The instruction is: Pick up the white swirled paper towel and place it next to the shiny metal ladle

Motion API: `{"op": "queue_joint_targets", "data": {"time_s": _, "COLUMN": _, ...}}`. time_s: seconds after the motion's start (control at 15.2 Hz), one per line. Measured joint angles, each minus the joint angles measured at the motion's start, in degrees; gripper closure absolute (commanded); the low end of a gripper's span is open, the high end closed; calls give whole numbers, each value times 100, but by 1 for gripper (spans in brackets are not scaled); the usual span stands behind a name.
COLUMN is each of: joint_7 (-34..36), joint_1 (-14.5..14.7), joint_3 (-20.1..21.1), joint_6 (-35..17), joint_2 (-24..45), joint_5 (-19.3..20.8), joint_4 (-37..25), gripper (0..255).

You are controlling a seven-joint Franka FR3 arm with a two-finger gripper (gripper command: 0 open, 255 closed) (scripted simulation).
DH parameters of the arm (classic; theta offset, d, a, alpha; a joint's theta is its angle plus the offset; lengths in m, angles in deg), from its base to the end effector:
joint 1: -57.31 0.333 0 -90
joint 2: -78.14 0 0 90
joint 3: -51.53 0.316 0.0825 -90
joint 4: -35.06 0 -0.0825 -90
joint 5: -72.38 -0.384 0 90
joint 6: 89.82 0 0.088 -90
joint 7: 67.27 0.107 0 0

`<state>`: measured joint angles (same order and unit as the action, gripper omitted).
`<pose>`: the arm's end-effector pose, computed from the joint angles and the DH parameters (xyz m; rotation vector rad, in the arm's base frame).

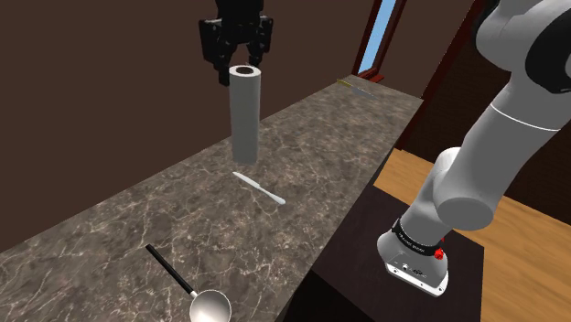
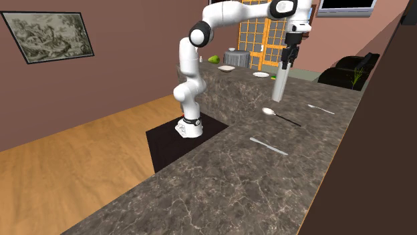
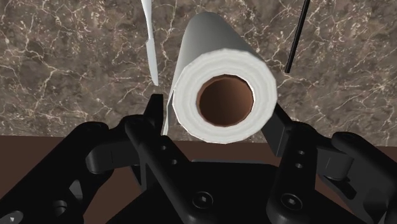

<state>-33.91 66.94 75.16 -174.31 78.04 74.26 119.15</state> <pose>0.4570 0.2955 0.6652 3.1182 -0.0078 0.0397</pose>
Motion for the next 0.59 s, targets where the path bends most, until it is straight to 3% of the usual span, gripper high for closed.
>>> {"op": "queue_joint_targets", "data": {"time_s": 0.59, "joint_7": -54, "joint_1": -34, "joint_3": -40, "joint_6": -773, "joint_2": -260, "joint_5": -104, "joint_4": 1010, "gripper": 255}}
